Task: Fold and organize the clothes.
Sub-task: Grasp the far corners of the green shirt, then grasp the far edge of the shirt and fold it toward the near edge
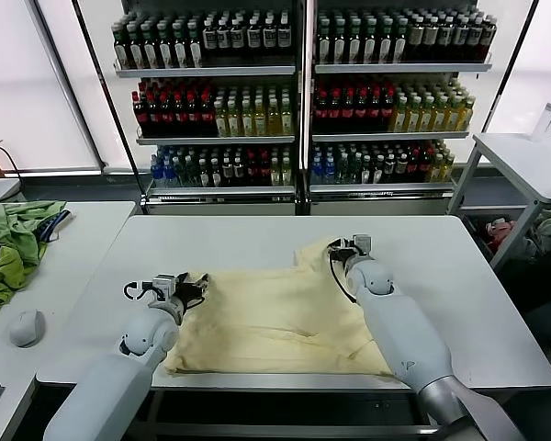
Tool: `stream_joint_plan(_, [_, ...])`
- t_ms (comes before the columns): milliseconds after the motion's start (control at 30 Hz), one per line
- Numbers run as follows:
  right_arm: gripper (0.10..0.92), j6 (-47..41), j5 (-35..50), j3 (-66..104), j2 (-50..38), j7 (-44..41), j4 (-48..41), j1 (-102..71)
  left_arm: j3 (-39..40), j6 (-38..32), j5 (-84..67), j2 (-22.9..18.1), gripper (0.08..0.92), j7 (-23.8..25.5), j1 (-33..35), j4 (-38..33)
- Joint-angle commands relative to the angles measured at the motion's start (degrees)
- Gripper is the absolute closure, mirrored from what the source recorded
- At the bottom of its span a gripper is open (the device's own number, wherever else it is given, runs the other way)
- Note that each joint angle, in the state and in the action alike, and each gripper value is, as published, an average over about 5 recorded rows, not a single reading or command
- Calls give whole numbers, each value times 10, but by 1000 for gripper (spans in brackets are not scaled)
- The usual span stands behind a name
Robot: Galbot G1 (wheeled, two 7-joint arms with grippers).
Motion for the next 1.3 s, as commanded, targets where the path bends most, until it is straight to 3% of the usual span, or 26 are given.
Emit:
stream_joint_plan(33, [637,-6,1,-14,-10,-5,29,-11,-3,-1,-32,0,551,13,13,-2])
stream_joint_plan(300, [867,15,0,-11,-38,-16,118,-45,-14,-32,-46,8,776,26,28,-25])
stream_joint_plan(467, [910,28,4,2,-60,-16,183,-69,-27,-58,-51,15,898,34,50,-68])
stream_joint_plan(867, [910,26,29,83,-126,-10,362,-172,-78,-77,-66,33,913,39,152,-221])
stream_joint_plan(1300, [910,19,21,175,-164,-7,535,-371,-128,-73,-57,49,913,43,279,-320])
